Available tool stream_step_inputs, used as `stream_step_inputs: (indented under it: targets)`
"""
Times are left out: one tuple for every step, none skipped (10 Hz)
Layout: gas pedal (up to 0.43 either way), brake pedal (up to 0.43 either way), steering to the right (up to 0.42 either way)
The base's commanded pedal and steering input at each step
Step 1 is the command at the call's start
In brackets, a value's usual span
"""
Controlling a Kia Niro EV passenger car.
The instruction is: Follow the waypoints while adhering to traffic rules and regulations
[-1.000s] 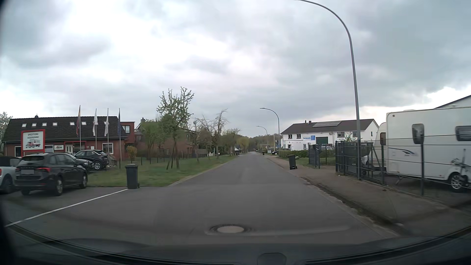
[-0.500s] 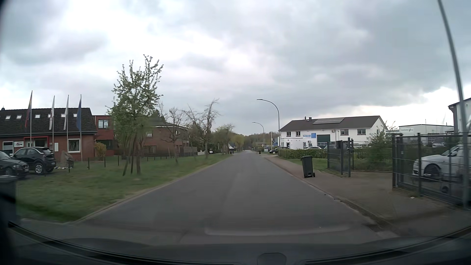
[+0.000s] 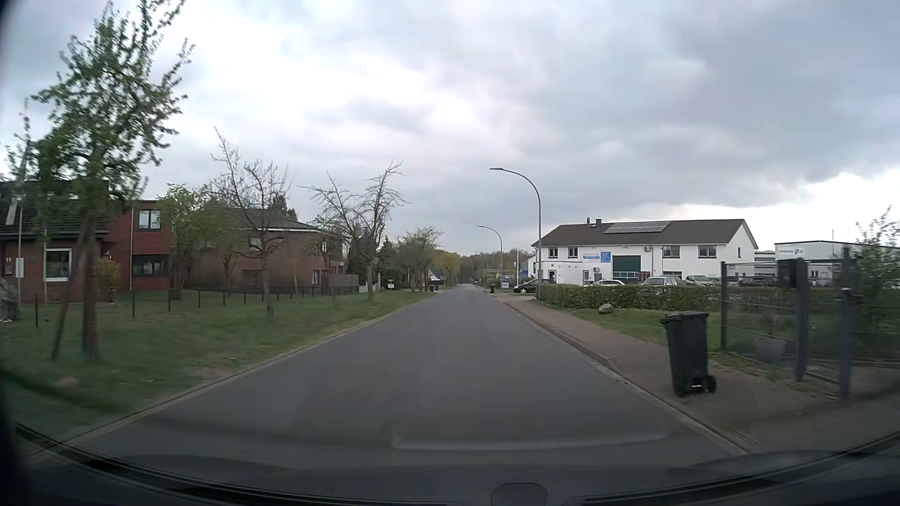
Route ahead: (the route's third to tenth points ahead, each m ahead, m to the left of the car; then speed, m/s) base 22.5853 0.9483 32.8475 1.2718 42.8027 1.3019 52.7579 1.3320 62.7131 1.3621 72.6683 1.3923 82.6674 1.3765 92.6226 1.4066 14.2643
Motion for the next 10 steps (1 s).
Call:
stream_step_inputs:
  targets:
    - [0.177,0.0,0.001]
    - [0.177,0.0,-0.002]
    - [0.177,0.0,-0.004]
    - [0.177,0.0,-0.004]
    - [0.177,0.0,-0.004]
    - [0.177,0.0,-0.003]
    - [0.169,0.0,-0.002]
    - [0.169,0.0,-0.002]
    - [0.157,0.0,-0.002]
    - [0.157,0.0,-0.002]
